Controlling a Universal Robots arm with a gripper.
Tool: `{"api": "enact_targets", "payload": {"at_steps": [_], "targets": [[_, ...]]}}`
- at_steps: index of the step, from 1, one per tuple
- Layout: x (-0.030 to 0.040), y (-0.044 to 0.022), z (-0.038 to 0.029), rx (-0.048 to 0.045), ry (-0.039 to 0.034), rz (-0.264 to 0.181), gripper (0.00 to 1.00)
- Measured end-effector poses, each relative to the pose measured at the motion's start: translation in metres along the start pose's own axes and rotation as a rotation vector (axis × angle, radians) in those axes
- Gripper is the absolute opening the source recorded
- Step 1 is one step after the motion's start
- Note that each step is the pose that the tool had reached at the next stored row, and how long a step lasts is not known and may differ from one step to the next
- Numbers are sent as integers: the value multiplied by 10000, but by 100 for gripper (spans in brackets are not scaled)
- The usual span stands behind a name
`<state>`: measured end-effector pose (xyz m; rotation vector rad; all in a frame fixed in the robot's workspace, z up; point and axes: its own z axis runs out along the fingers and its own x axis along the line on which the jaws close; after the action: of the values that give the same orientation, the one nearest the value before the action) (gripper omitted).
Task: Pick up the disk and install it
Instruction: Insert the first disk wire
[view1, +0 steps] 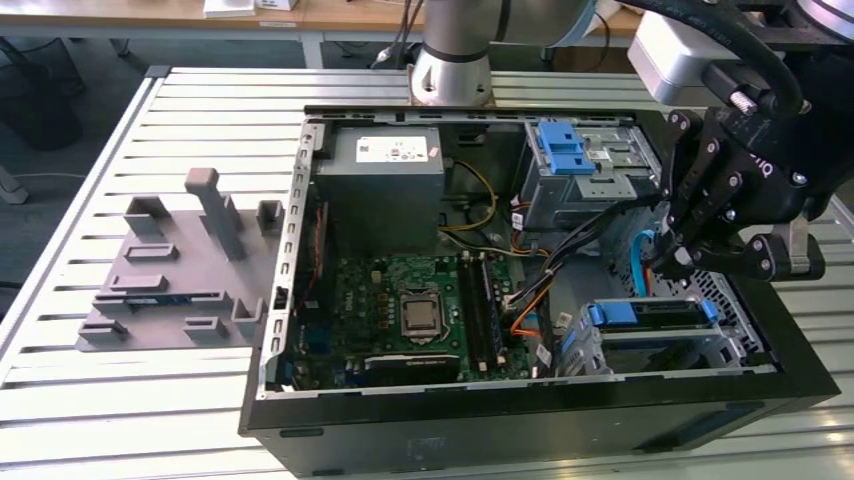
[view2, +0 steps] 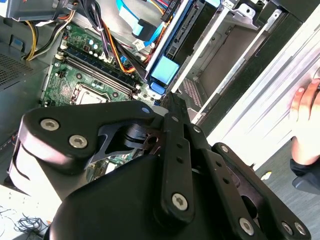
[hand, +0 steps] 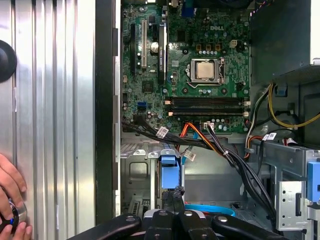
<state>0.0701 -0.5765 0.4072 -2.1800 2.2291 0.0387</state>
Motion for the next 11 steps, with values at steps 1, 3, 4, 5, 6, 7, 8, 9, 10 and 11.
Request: {"api": "enact_targets", "payload": {"at_steps": [1,3,4,5,6,7,8,9,10,11], "targets": [[0,0,0,0,0,0,11],[0,0,0,0,0,0,11],[0,0,0,0,1,0,11],[0,0,0,0,0,0,11],[0,0,0,0,0,0,11],[0,0,0,0,0,0,11],[0,0,1,0,0,0,11],[-1,0,3,0,-3,1,11],[-9,-1,5,0,-3,1,11],[-24,-2,6,0,-3,0,11]]}}
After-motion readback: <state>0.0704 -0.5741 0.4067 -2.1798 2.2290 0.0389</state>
